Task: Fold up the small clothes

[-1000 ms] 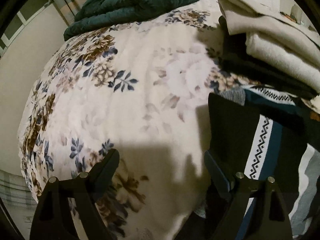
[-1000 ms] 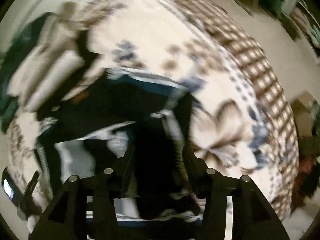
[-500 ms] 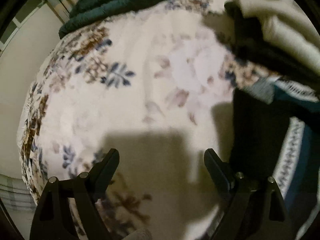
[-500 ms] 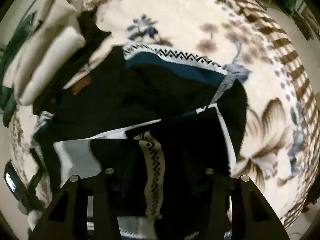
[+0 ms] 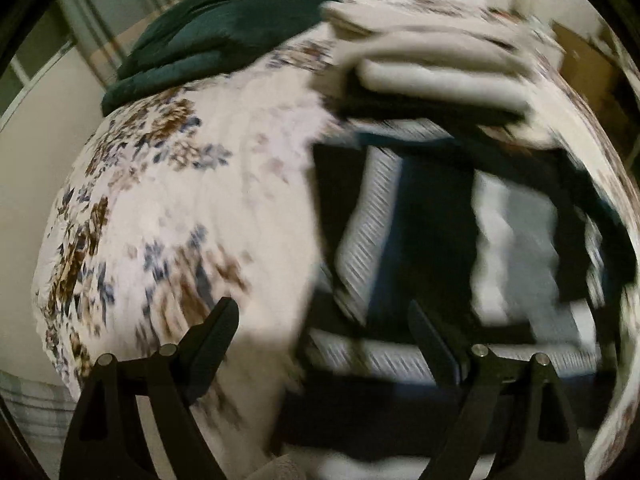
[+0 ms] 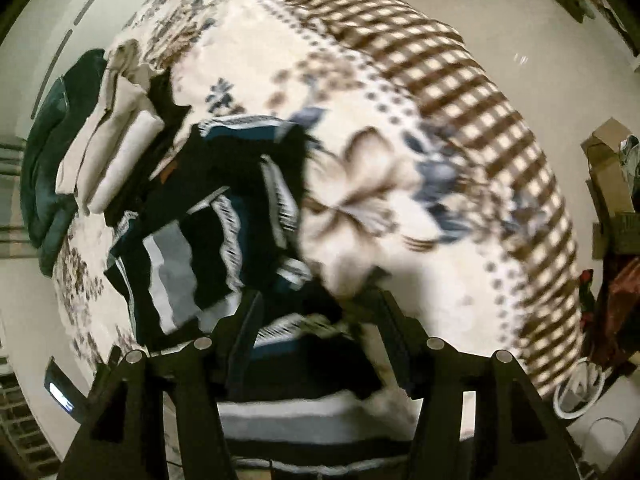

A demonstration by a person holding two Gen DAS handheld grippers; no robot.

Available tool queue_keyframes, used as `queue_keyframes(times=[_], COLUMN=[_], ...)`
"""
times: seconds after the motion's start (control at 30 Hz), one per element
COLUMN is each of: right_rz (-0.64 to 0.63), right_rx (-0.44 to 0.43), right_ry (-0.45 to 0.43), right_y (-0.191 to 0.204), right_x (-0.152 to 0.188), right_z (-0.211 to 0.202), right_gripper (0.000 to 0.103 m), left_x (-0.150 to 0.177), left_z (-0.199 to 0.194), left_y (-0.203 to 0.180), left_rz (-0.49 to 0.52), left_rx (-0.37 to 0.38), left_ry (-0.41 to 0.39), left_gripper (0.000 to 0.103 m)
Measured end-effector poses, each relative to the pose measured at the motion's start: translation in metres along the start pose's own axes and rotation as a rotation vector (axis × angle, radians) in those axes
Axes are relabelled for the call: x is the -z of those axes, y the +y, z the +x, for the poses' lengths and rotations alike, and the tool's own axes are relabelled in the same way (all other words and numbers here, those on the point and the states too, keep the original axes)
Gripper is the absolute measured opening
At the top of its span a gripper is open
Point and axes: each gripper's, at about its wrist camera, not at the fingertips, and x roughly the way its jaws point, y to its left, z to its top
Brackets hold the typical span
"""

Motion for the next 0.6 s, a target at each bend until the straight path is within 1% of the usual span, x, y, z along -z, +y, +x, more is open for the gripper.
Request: queue_keyframes(times=[0.07,0.17,0.2,0.27,0.3,0.37,0.5,0.6], right_rz=[-0.035,-0.097,-0.105,-0.121,-0.135,-0.138,-0.116,-0.077], right_rx=[-0.005,-0.019,-0.036,-0.08,-0.109,-0.138,-0.269,-0.325], right_ry=[0.028,0.082,0.092,0.114,0.132,0.157,0.233,0.277], right_y=[-0.014,-0.034,-0.038,-0.042,-0.042,-0.041,-0.026,-0.012], right_x=[-0.009,-0.043,-0.054,-0.079,-0.097,-0.118,-0.161,-0.186], right_z=[0.0,0.007,0.01,0.021,0.033,0.052,0.106,0.145], right_gripper=[0.06,0.06,0.06,0.06,0.06,0.06,0.06,0.06], left_x=[0.032,0.081,0.092,0.126,0.136,0.16,0.187,0.197], left_z=[-0.017,-0.034,-0.037,-0.045,-0.046,-0.047,-0.048,-0.045], left_y=[-0.035,-0.087,-0.101,-0.141,-0.152,-0.182,-0.223,-0.242], left_rz=[0.036,0.063,0.067,0.071,0.068,0.056,0.068,0.088], left_rx=[0.011,0.02,0.019,0.025,0.026,0.038,0.018,0.005], left_ry=[0.038,0.122,0.146,0.211,0.228,0.278,0.3,0.3], left_gripper=[0.087,0.087,0.087,0.087,0.087,0.087,0.087,0.087])
